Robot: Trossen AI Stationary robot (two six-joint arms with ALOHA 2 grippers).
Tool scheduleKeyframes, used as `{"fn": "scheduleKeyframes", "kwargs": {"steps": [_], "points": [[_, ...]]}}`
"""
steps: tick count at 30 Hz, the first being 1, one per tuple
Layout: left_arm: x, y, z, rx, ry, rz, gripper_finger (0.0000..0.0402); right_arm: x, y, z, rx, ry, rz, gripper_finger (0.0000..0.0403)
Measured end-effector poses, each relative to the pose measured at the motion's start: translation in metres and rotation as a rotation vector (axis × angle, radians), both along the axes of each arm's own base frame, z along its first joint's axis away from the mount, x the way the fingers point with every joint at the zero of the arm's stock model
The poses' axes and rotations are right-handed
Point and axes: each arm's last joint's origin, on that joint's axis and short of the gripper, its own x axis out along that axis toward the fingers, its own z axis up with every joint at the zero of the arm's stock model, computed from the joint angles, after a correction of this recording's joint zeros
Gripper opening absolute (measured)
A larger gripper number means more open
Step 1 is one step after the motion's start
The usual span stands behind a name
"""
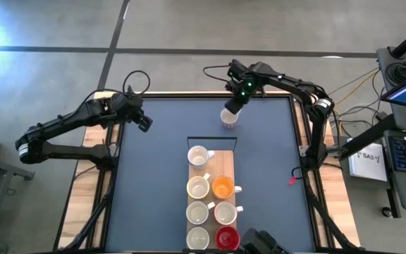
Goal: Place coffee mugs
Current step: Put the blue and red mug on the shelf
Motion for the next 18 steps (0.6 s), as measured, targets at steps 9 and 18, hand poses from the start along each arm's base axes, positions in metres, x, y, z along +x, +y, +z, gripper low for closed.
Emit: {"fn": "scheduleKeyframes", "kwargs": {"steps": [9, 18], "points": [[0.000, 0.000, 0.000, -0.001, 0.000, 0.000, 0.0029, 0.004, -0.002, -0.008, -0.089, 0.048, 0.076, 0.0094], [0.000, 0.000, 0.000, -0.001, 0.000, 0.000, 0.0029, 0.015, -0.001, -0.027, -0.066, 0.076, 0.123, 0.0069]]}}
